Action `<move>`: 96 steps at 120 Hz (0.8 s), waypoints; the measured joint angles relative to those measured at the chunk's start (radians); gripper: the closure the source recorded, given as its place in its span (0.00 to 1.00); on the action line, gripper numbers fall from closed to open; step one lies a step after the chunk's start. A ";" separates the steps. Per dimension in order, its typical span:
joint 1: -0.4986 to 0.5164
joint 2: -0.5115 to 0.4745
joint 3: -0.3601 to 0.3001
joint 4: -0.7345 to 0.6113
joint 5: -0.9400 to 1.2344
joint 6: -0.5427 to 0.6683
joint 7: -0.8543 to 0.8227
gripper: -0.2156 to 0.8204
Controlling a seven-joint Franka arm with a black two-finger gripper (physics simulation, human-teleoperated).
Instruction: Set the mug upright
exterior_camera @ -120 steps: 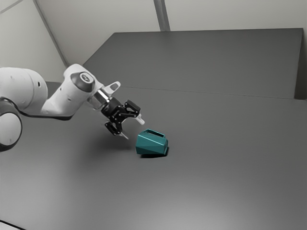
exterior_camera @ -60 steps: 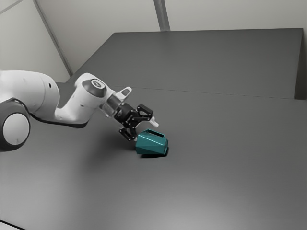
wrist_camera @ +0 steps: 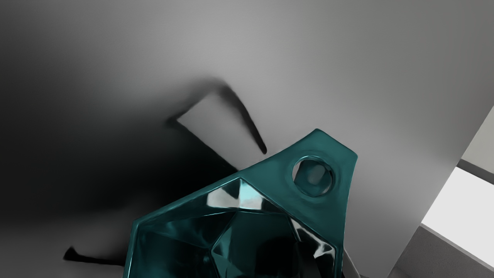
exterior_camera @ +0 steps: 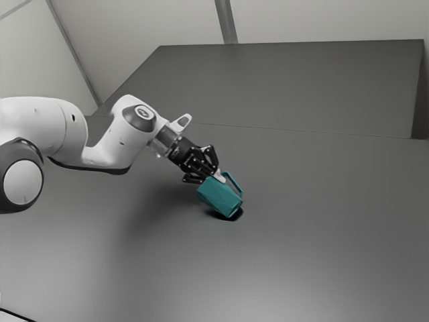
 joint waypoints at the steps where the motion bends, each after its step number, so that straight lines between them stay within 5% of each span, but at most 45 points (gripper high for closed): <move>1: 0.000 0.000 -0.001 0.000 0.000 0.001 -0.002 0.92; 24: -0.014 -0.021 -0.016 0.001 0.076 0.036 -0.033 0.96; 61: -0.052 -0.197 -0.017 -0.023 0.463 0.105 -0.099 0.97; 96: -0.078 -0.429 -0.019 -0.294 0.792 0.232 -0.171 0.97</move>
